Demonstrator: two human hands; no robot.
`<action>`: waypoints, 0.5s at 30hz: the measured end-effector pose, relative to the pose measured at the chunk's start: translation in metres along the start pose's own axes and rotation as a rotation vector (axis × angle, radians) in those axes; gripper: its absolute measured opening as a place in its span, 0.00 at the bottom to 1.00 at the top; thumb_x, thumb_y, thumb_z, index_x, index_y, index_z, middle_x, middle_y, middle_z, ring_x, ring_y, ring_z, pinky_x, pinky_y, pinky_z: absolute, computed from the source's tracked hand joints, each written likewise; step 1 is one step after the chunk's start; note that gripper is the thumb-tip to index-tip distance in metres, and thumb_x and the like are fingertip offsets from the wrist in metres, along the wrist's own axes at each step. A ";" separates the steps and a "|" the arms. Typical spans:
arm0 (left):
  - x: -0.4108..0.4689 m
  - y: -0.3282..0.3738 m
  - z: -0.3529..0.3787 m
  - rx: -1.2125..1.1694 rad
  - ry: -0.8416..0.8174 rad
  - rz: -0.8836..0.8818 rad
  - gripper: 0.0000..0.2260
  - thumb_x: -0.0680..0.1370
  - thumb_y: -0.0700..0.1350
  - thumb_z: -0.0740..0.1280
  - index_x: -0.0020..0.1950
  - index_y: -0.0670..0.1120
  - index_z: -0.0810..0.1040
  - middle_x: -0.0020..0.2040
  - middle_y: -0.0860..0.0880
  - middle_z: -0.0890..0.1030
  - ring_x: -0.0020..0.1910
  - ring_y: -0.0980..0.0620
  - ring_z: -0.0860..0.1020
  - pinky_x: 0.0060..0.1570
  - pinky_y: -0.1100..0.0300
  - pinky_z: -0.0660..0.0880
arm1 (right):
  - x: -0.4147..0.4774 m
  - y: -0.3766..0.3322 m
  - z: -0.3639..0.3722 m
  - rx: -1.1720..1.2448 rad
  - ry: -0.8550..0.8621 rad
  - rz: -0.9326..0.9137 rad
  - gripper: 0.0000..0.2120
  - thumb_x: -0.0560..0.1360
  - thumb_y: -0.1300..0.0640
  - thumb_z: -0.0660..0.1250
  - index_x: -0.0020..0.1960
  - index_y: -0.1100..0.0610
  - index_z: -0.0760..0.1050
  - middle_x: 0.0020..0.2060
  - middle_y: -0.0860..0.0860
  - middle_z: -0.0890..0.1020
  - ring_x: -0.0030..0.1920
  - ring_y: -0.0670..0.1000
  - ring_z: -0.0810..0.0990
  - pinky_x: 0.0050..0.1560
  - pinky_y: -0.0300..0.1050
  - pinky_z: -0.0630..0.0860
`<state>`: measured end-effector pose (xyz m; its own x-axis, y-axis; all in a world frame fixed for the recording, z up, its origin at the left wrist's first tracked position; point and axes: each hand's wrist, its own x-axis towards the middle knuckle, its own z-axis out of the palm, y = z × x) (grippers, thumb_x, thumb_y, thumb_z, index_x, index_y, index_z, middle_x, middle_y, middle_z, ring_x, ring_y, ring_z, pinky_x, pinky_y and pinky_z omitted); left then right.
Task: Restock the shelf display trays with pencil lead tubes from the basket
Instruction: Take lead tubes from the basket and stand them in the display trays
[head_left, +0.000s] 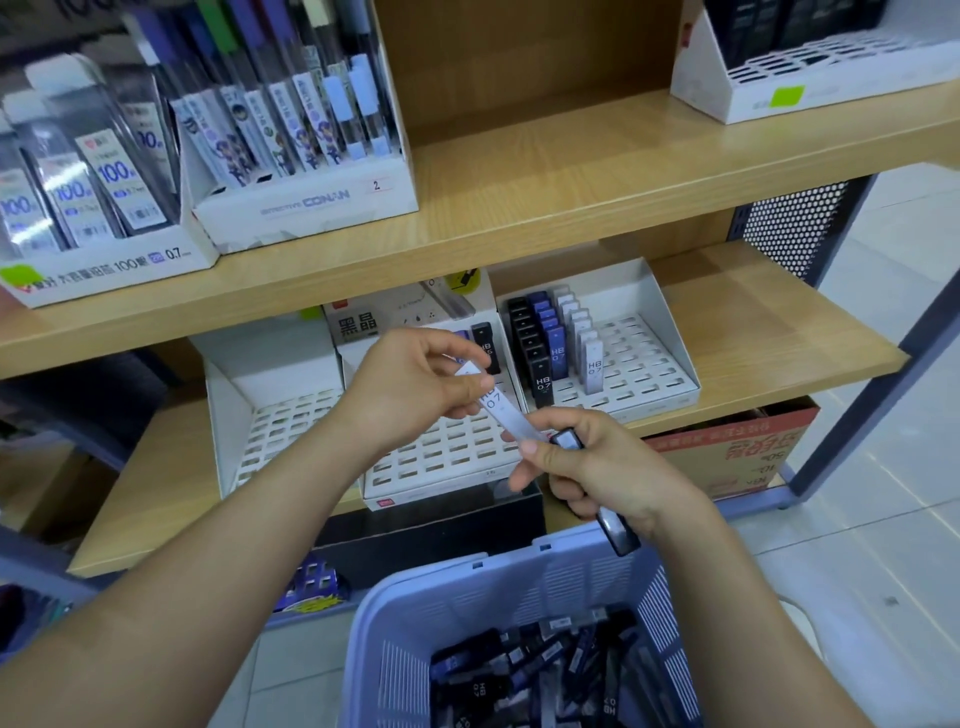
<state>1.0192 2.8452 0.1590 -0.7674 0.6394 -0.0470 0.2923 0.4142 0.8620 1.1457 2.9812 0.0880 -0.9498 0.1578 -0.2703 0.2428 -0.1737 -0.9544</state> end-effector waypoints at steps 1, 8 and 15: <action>0.001 0.001 0.002 0.053 0.043 0.027 0.05 0.72 0.41 0.74 0.47 0.46 0.83 0.37 0.42 0.84 0.36 0.49 0.83 0.40 0.59 0.81 | 0.001 0.001 -0.001 0.035 0.063 0.012 0.08 0.79 0.57 0.66 0.58 0.53 0.78 0.38 0.56 0.85 0.25 0.45 0.63 0.23 0.36 0.61; 0.012 0.011 0.027 0.128 0.180 0.175 0.06 0.75 0.42 0.71 0.45 0.54 0.81 0.43 0.43 0.81 0.43 0.45 0.81 0.46 0.51 0.79 | 0.012 0.022 -0.035 0.744 0.709 0.168 0.17 0.78 0.72 0.53 0.59 0.57 0.71 0.39 0.55 0.80 0.31 0.48 0.72 0.29 0.39 0.67; 0.031 0.018 0.069 0.318 0.190 0.301 0.05 0.75 0.44 0.70 0.49 0.51 0.81 0.40 0.51 0.80 0.39 0.54 0.77 0.44 0.58 0.77 | 0.015 0.033 -0.042 1.131 0.724 0.028 0.22 0.80 0.74 0.51 0.70 0.58 0.64 0.58 0.65 0.77 0.53 0.57 0.82 0.52 0.55 0.78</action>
<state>1.0397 2.9172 0.1384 -0.7039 0.6438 0.3001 0.6551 0.4249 0.6247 1.1473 3.0182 0.0471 -0.5446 0.5545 -0.6292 -0.3688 -0.8322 -0.4141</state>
